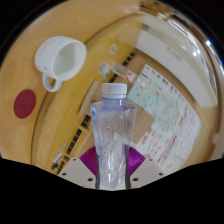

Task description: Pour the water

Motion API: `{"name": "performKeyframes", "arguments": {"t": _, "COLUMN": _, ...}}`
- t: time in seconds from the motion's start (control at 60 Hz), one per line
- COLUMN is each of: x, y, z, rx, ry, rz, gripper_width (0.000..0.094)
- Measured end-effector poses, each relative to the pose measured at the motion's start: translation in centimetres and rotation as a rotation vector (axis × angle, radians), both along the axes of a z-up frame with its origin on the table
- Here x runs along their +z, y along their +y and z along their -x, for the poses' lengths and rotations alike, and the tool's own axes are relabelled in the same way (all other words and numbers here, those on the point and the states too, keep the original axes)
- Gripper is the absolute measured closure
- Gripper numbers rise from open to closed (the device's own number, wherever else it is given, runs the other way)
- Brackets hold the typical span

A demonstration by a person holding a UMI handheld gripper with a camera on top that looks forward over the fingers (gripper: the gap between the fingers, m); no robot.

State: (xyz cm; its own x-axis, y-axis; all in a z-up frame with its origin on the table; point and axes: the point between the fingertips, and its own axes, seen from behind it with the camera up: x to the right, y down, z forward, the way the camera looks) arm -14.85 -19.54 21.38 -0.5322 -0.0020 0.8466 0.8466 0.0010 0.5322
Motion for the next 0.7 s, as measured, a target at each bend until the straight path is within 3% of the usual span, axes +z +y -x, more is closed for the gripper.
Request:
{"name": "performKeyframes", "arguments": {"t": 0.167, "x": -5.0, "y": 0.6, "z": 3.1, "rx": 0.039, "ry": -0.229, "rz": 0.067, "gripper_width": 0.0609}}
{"name": "performKeyframes", "arguments": {"t": 0.333, "x": -5.5, "y": 0.4, "z": 3.5, "rx": 0.015, "ry": -0.225, "rz": 0.093, "gripper_width": 0.0607}}
{"name": "performKeyframes", "arguments": {"t": 0.517, "x": 0.3, "y": -0.4, "z": 2.1, "rx": -0.032, "ry": 0.091, "rz": 0.036, "gripper_width": 0.0606}}
{"name": "performKeyframes", "arguments": {"t": 0.7, "x": 8.7, "y": -2.0, "z": 0.0, "rx": -0.044, "ry": 0.819, "rz": -0.023, "gripper_width": 0.0605}}
